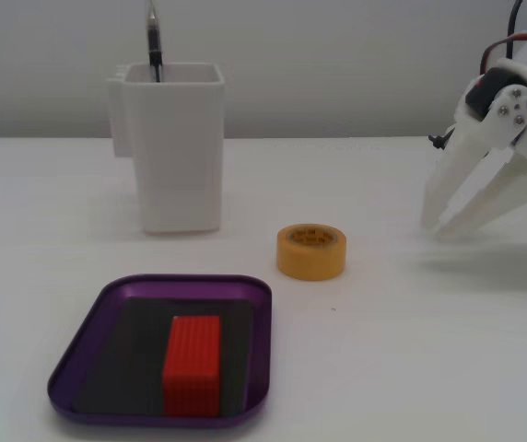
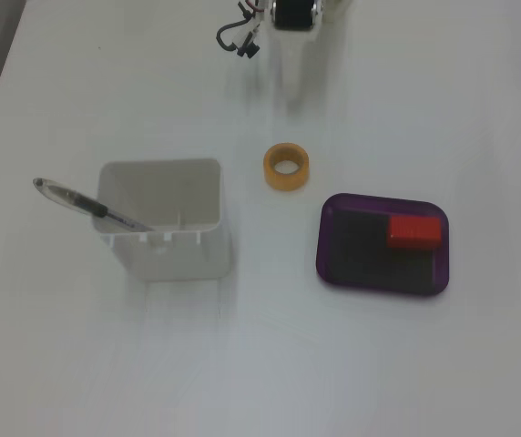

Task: Remove the cube from the box.

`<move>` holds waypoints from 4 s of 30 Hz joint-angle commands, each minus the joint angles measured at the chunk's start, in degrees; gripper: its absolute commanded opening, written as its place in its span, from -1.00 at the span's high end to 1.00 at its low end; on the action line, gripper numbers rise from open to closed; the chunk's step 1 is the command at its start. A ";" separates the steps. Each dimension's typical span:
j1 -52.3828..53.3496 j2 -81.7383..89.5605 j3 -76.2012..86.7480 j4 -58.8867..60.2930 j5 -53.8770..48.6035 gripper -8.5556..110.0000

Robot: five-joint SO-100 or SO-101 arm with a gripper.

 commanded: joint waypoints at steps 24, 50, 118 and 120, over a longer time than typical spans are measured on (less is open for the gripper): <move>0.09 3.16 -2.55 -0.62 0.35 0.86; -25.05 -77.34 -72.69 0.79 6.68 0.59; -23.38 -128.50 -135.00 14.33 11.25 0.86; -23.38 -126.74 -136.49 17.93 10.90 0.86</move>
